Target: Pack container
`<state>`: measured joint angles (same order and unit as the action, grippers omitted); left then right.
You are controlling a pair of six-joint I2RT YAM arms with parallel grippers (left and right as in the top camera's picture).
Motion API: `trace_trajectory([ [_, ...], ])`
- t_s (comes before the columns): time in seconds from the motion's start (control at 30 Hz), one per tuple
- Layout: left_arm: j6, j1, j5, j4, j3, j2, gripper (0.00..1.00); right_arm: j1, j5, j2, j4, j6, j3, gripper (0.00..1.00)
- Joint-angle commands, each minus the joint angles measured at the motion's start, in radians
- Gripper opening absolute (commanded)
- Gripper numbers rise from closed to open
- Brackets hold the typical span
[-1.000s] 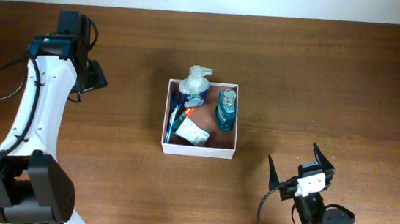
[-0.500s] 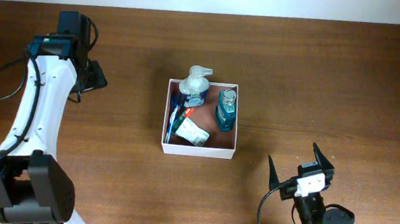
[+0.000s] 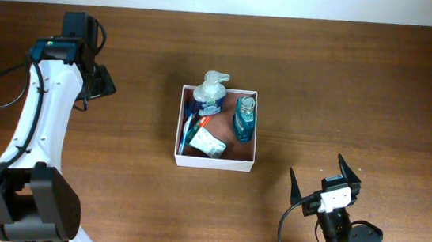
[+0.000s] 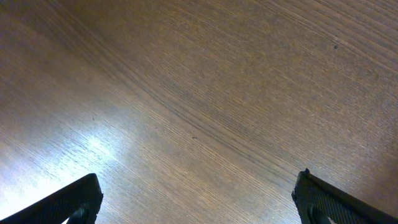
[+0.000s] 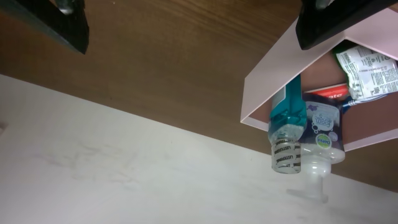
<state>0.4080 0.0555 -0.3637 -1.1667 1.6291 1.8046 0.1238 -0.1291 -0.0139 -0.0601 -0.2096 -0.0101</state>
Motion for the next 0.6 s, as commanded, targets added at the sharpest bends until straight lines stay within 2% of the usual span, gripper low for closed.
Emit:
trace_trajectory([
  [0.0,-0.005,0.000,0.001,0.000,0.000,0.007,0.99,-0.008,0.017,0.010,-0.008,0.000,0.005,0.98],
  [0.23,-0.005,-0.032,0.001,0.000,-0.059,-0.031,0.99,-0.008,0.017,0.010,-0.007,0.000,0.005,0.98],
  [0.57,-0.005,-0.158,0.001,0.003,-0.357,-0.346,0.99,-0.008,0.017,0.010,-0.007,0.000,0.005,0.98],
])
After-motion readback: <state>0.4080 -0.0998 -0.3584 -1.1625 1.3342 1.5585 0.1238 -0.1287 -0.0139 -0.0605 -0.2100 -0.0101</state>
